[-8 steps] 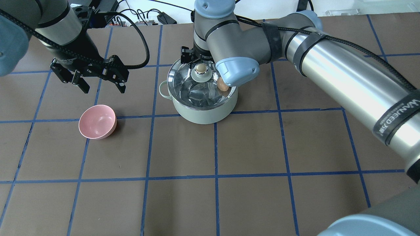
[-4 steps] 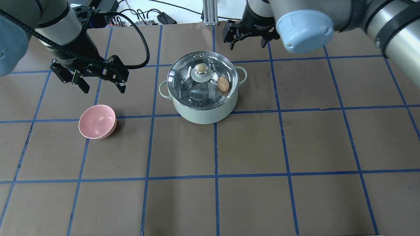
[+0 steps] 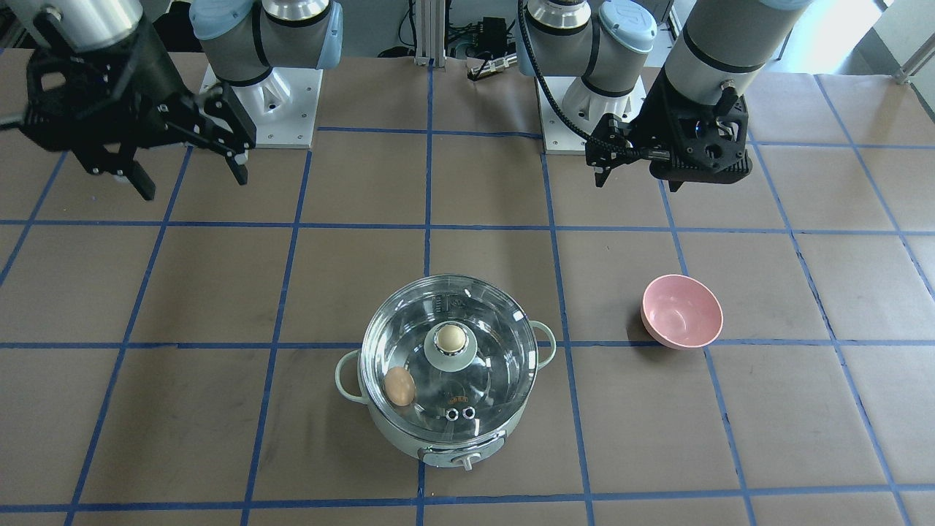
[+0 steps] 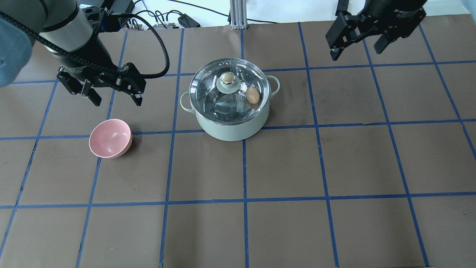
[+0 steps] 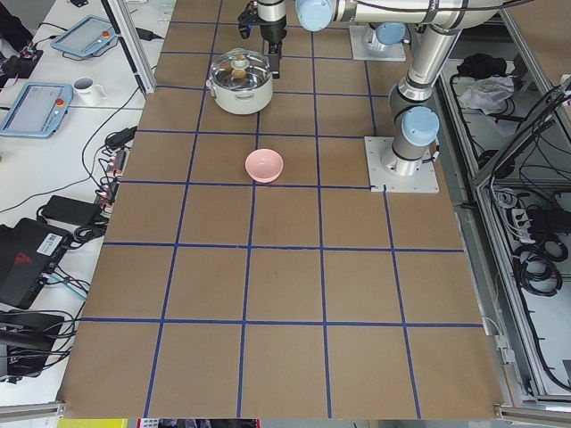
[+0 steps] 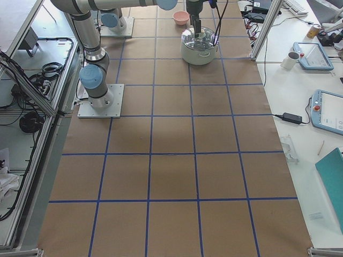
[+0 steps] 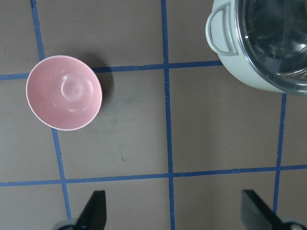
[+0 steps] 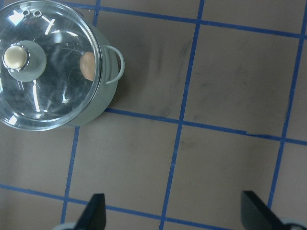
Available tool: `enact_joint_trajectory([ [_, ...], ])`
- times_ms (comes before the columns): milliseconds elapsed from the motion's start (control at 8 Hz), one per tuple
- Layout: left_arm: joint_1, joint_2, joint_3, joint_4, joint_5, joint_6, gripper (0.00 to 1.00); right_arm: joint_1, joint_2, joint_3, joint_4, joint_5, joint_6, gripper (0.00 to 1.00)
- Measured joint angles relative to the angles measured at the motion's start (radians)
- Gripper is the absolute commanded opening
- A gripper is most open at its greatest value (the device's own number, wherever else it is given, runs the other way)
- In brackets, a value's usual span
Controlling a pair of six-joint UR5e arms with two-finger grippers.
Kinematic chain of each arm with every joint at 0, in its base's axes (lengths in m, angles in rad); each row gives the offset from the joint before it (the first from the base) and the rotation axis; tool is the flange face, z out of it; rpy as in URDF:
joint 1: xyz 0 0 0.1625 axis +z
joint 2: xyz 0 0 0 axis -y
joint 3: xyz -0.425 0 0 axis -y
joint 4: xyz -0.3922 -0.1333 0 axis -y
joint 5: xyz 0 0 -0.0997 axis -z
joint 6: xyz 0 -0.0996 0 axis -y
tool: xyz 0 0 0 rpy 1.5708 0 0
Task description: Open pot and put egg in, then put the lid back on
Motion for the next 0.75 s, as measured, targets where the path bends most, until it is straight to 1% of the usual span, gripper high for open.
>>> enact_joint_trajectory([
  [125, 0.001, 0.001, 0.000, 0.000, 0.000, 0.000, 1.00, -0.007, -0.042, 0.001, 0.059, -0.014, -0.010, 1.00],
  [250, 0.001, 0.001, 0.000, 0.000, 0.000, 0.000, 1.00, -0.005, -0.058, 0.001, 0.087, -0.032, -0.008, 1.00],
  [500, 0.003, 0.001, 0.001, 0.001, 0.000, 0.001, 1.00, 0.000, -0.055, 0.006, 0.098, -0.049, -0.012, 1.00],
  [750, 0.003, 0.001, 0.003, 0.001, -0.002, 0.000, 1.00, 0.004, -0.034, 0.017, 0.076, -0.057, 0.000, 1.00],
])
